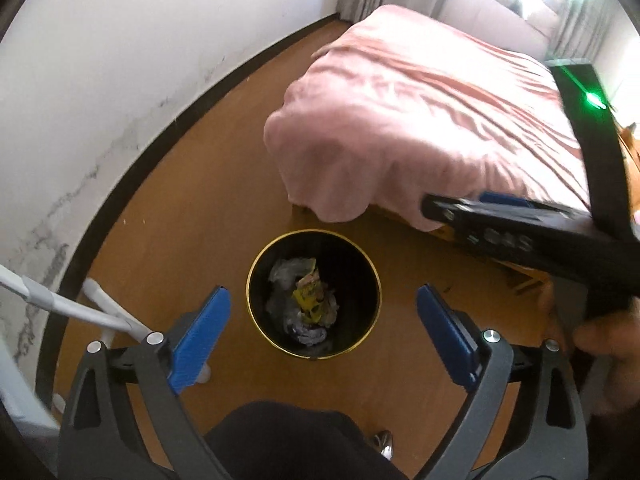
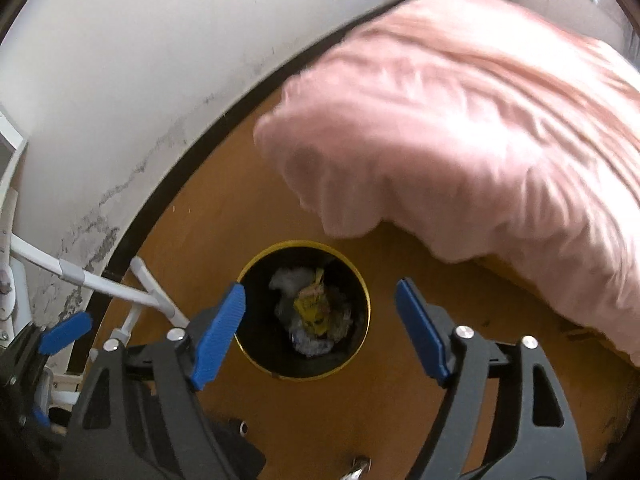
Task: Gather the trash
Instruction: 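Swing both tools back toward the desk, then grasp the white plastic ring with the left tool while the right tool grasps the white bottle cap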
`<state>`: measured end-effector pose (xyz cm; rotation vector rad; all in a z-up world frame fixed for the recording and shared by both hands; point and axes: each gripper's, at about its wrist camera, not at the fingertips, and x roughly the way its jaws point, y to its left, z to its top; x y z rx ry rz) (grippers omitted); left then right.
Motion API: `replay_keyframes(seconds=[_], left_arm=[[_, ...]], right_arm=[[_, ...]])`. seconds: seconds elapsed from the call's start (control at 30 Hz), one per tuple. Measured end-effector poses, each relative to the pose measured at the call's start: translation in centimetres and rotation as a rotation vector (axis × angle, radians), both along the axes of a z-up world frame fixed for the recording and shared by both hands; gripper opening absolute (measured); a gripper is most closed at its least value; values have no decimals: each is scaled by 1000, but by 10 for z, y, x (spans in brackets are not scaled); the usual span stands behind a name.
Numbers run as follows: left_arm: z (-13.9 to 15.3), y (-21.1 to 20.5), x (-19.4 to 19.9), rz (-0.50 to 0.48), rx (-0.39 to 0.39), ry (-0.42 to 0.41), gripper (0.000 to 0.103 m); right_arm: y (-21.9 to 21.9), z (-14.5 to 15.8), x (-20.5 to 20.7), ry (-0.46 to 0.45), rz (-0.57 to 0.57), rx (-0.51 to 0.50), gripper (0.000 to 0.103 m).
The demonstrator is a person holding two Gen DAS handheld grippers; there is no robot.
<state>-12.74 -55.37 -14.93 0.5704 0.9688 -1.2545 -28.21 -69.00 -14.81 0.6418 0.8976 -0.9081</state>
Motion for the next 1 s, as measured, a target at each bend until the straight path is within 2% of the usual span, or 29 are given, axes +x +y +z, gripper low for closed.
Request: replay_keyframes(seconds=[0.17, 0.3, 0.37, 0.43, 0.57, 0.63, 0.73, 0.83, 0.9, 1.0], left_arm=[[68, 63, 6, 7, -79, -72, 93], [121, 149, 42, 96, -142, -120, 95], [138, 194, 64, 162, -163, -195, 96], [149, 244, 93, 278, -151, -289, 96], [154, 338, 154, 533, -97, -372, 96], [149, 391, 185, 696, -62, -394, 96], [138, 470, 215, 916, -44, -330, 96], [132, 527, 227, 1027, -51, -256, 96], [129, 553, 228, 1091, -49, -252, 96], [123, 579, 225, 1131, -57, -245, 96]], right_arm=[[32, 61, 22, -97, 89, -98, 80], [83, 108, 67, -179, 245, -159, 80], [115, 126, 97, -228, 350, -162, 80], [148, 139, 131, -256, 461, -167, 80], [238, 156, 220, -296, 771, -135, 80], [281, 159, 265, -293, 888, -128, 79], [332, 156, 318, -265, 992, -144, 78], [363, 148, 357, -225, 1041, -140, 73], [380, 139, 377, -196, 1066, -137, 70], [393, 127, 395, -162, 1095, -139, 69]])
